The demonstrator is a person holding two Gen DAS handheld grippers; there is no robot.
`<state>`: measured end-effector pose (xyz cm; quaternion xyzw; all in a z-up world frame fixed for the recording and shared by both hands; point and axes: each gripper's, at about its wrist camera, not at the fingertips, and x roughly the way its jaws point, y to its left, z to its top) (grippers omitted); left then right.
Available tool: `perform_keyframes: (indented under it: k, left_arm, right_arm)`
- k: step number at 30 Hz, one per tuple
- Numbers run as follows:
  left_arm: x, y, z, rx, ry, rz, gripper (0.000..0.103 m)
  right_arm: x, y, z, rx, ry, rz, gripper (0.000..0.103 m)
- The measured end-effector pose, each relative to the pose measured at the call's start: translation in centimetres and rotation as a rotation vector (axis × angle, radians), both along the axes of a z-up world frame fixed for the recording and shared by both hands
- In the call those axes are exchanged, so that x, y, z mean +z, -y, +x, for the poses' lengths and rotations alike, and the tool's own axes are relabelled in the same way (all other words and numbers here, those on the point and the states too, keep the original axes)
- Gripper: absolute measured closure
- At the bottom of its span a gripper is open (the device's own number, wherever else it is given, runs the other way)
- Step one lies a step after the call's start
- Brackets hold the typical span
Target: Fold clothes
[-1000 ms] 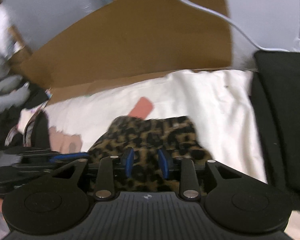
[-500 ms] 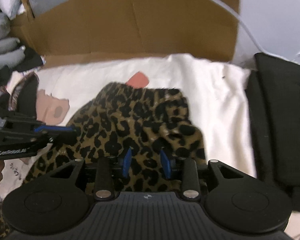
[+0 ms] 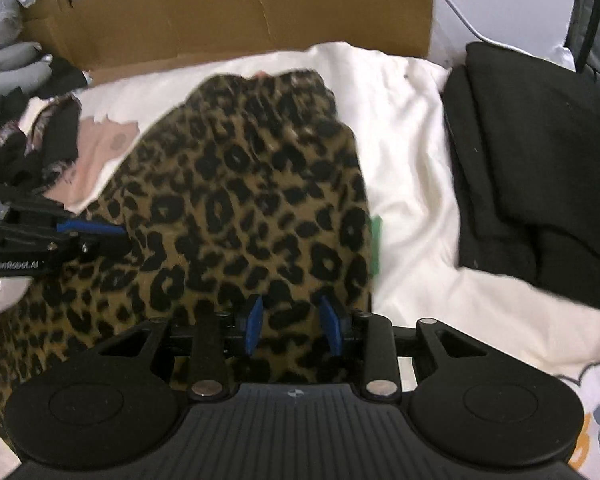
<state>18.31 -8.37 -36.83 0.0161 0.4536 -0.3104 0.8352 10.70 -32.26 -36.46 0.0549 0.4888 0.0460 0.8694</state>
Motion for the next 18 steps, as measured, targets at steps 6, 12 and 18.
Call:
perform_keyframes:
  k: [6,12,18]
  left_arm:
    - [0.9,-0.2,-0.6,-0.007,0.007,0.036,0.093]
    - [2.7,-2.7,-2.2,0.063,-0.041,0.015,0.092]
    - [4.6,-5.6,-4.8,0.121,-0.101,0.042,0.092]
  right_arm:
    - [0.8,0.2,-1.9,0.004,0.005,0.006,0.064]
    - [2.7,1.2,-4.8,-0.041,0.01,0.106,0.064]
    - [4.8,2.6,-8.2,-0.098,0.006,0.179,0.064]
